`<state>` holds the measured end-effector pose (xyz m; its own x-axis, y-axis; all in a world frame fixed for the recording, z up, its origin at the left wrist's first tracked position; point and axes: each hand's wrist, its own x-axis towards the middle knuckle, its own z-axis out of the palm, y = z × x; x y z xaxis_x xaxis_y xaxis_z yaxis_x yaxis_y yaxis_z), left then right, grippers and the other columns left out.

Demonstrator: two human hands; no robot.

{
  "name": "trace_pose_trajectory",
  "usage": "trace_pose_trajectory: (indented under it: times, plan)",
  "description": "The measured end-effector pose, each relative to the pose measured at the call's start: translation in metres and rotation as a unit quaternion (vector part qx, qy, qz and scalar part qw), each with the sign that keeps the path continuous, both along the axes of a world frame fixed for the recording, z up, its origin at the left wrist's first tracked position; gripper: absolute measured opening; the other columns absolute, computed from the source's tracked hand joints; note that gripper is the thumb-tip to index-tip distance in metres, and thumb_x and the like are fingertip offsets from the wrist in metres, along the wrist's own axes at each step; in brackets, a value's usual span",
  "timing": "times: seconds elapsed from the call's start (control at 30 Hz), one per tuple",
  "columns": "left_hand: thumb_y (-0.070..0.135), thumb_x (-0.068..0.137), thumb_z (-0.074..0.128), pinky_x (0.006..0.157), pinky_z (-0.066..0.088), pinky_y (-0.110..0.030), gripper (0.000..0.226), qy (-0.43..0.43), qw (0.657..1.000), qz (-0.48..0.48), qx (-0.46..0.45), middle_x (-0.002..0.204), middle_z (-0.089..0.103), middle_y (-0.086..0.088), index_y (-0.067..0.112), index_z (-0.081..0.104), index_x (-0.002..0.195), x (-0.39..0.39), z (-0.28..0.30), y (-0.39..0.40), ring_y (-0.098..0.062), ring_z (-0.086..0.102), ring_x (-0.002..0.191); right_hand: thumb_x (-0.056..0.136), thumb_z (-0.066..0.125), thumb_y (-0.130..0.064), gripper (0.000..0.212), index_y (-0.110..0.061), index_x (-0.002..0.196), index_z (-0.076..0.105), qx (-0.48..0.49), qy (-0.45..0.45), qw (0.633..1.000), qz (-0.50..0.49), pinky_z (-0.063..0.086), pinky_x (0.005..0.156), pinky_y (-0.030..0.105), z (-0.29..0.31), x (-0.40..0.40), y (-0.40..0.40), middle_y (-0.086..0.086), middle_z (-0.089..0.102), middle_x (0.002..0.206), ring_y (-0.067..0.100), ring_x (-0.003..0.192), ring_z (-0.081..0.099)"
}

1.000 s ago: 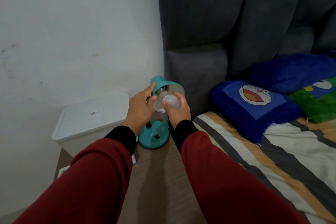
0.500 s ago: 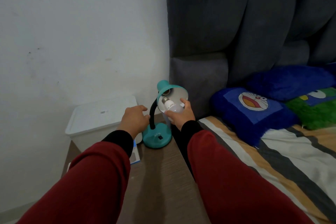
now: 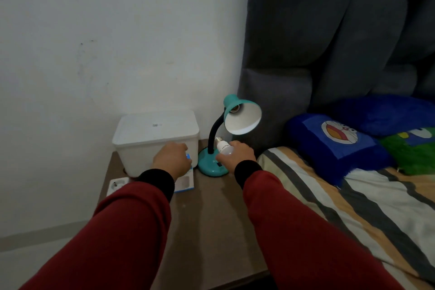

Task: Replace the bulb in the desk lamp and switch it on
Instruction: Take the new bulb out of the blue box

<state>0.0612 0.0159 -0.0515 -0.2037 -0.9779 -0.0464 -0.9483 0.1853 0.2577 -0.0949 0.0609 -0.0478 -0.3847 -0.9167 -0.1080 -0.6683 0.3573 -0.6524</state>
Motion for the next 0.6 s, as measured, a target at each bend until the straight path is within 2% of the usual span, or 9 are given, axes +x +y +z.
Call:
trace_pose_trajectory:
  times: [0.1, 0.2, 0.37, 0.6]
  plan:
    - [0.027, 0.091, 0.052, 0.097, 0.045, -0.036, 0.043, 0.002, 1.0, 0.008, 0.006, 0.133, 0.053, -0.013, 0.012, 0.05, 0.131, 0.013, -0.016, 0.004, -0.028, 0.05, 0.122, 0.083, 0.063, -0.027, 0.058, -0.022, 0.138, 0.046, -0.011, 0.004, 0.999, 0.039, 0.04, 0.101, 0.031, -0.015, 0.013, 0.006, 0.013, 0.049, 0.135, 0.028, 0.123, 0.049]
    - [0.03, 0.091, 0.053, 0.104, 0.04, -0.037, 0.05, 0.02, 1.0, 0.012, 0.016, 0.138, 0.048, -0.014, 0.013, 0.043, 0.138, 0.023, -0.035, 0.007, -0.03, 0.045, 0.128, 0.085, 0.061, -0.028, 0.056, -0.032, 0.138, 0.045, -0.022, -0.001, 0.998, 0.063, 0.039, 0.102, 0.029, -0.034, 0.026, 0.006, 0.013, 0.05, 0.134, 0.028, 0.122, 0.05]
    - [0.03, 0.089, 0.056, 0.106, 0.04, -0.038, 0.054, 0.074, 0.997, 0.026, -0.003, 0.139, 0.045, -0.013, 0.014, 0.041, 0.139, 0.034, -0.067, 0.009, -0.03, 0.045, 0.128, 0.085, 0.058, -0.024, 0.056, -0.031, 0.139, 0.044, -0.02, -0.004, 0.996, 0.084, 0.037, 0.103, 0.027, -0.068, 0.044, -0.001, 0.01, 0.052, 0.135, 0.026, 0.123, 0.048]
    - [0.027, 0.092, 0.053, 0.106, 0.037, -0.033, 0.053, 0.152, 0.986, 0.04, -0.058, 0.139, 0.042, -0.009, 0.014, 0.037, 0.141, 0.041, -0.109, 0.008, -0.023, 0.04, 0.13, 0.084, 0.063, -0.035, 0.06, -0.027, 0.14, 0.043, 0.0, -0.012, 0.997, 0.074, 0.036, 0.105, 0.03, -0.121, 0.052, -0.01, 0.01, 0.051, 0.138, 0.024, 0.126, 0.047]
